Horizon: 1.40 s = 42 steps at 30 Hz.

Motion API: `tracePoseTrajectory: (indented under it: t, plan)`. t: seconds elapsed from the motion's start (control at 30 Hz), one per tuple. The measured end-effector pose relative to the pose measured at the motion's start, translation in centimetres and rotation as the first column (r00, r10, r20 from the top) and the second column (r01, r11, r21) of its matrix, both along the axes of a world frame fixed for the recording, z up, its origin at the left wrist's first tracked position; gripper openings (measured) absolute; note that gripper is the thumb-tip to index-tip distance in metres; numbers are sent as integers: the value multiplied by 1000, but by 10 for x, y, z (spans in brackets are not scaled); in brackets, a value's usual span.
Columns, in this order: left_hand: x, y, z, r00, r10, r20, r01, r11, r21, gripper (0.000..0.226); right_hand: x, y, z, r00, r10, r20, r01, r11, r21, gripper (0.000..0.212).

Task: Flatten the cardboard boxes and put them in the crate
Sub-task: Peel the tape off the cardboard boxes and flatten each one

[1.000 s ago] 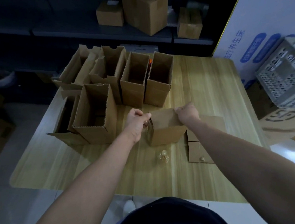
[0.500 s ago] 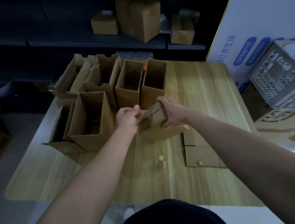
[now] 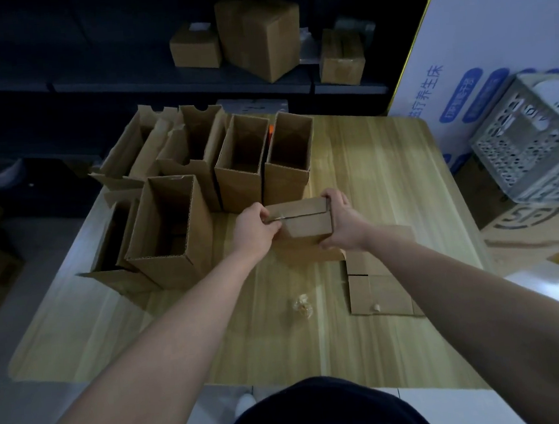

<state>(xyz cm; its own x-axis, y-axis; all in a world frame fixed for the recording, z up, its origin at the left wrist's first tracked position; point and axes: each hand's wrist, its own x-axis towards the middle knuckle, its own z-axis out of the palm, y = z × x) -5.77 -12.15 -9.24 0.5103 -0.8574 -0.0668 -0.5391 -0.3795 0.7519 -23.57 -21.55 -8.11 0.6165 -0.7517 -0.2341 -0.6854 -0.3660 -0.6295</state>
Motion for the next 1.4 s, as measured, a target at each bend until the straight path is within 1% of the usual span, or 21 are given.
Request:
tracePoseTrajectory:
  t: [0.07, 0.13, 0.2, 0.27, 0.3, 0.37, 0.4, 0.47, 0.53, 0.57, 0.63, 0.8, 0.93, 1.07, 1.13, 1.23, 1.3, 1.37, 1.4]
  plan:
    - [-4, 2, 2, 999, -11, 39, 12, 1000, -17, 8, 0, 3, -4, 999, -9, -43, 11, 999, 53, 106]
    - [-6, 4, 3, 998, 5, 65, -3, 999, -38, 8, 3, 4, -5, 987, 25, -161, -21, 1000, 23, 111]
    - [-7, 6, 2, 997, 14, 78, -9, 998, -70, 9, 6, 4, -1, 946, 50, -322, -86, 992, -98, 111]
    - [-10, 8, 2, 998, 17, 54, -11, 994, -108, 8, 12, 5, 5, 883, 49, -467, -187, 949, -254, 107]
    - [-12, 8, 3, 1000, 15, 22, -12, 991, -131, 7, 15, 6, 7, 859, 43, -510, -231, 922, -311, 105]
    - [-18, 5, 6, 998, 6, -59, -17, 984, -179, 8, 22, 10, 9, 847, 18, -532, -257, 890, -378, 102]
    - [-20, 3, 8, 993, 17, -115, -39, 980, -196, 7, 24, 11, 10, 853, 5, -521, -237, 894, -380, 101]
    - [-20, 1, 10, 947, 96, -306, -162, 967, -198, 6, 23, 11, 12, 886, -11, -463, -166, 926, -340, 98]
    - [-19, 1, 10, 831, 182, -526, -309, 937, -164, 4, 18, 8, 14, 919, -9, -395, -130, 937, -325, 97]
    - [-19, 2, 10, 765, 214, -607, -370, 918, -142, 4, 16, 7, 16, 927, -8, -376, -127, 935, -331, 96]
    - [-19, 4, 11, 662, 284, -694, -475, 875, -95, 3, 10, 5, 18, 939, -16, -343, -106, 936, -335, 94]
    - [-5, 8, 4, 552, 451, -701, -628, 778, 7, 8, -14, -2, 20, 964, -50, -260, -20, 965, -261, 97]
    - [-9, 4, -1, 576, 543, -611, -667, 744, 33, 12, -26, -2, 21, 961, -55, -271, -13, 970, -241, 100]
    - [-10, 4, 0, 515, 664, -543, -790, 613, 0, 14, -40, -5, 24, 968, -47, -246, 9, 988, -155, 105]
    - [-14, 5, 0, 516, 685, -514, -801, 598, -7, 14, -41, -7, 27, 969, -40, -242, 0, 986, -166, 106]
    - [-9, 8, 2, 461, 706, -538, -825, 564, 34, 14, -48, -9, 28, 971, -65, -231, 20, 981, -194, 104]
    - [6, 16, 4, 472, 751, -463, -824, 562, 72, 15, -64, -13, 29, 962, -123, -244, 69, 973, -219, 103]
    - [13, 25, -2, 491, 748, -447, -833, 553, 10, 14, -81, -17, 31, 938, -167, -304, 91, 964, -249, 102]
    - [8, 27, -5, 525, 717, -458, -816, 578, -30, 14, -85, -17, 32, 929, -183, -323, 101, 962, -255, 101]
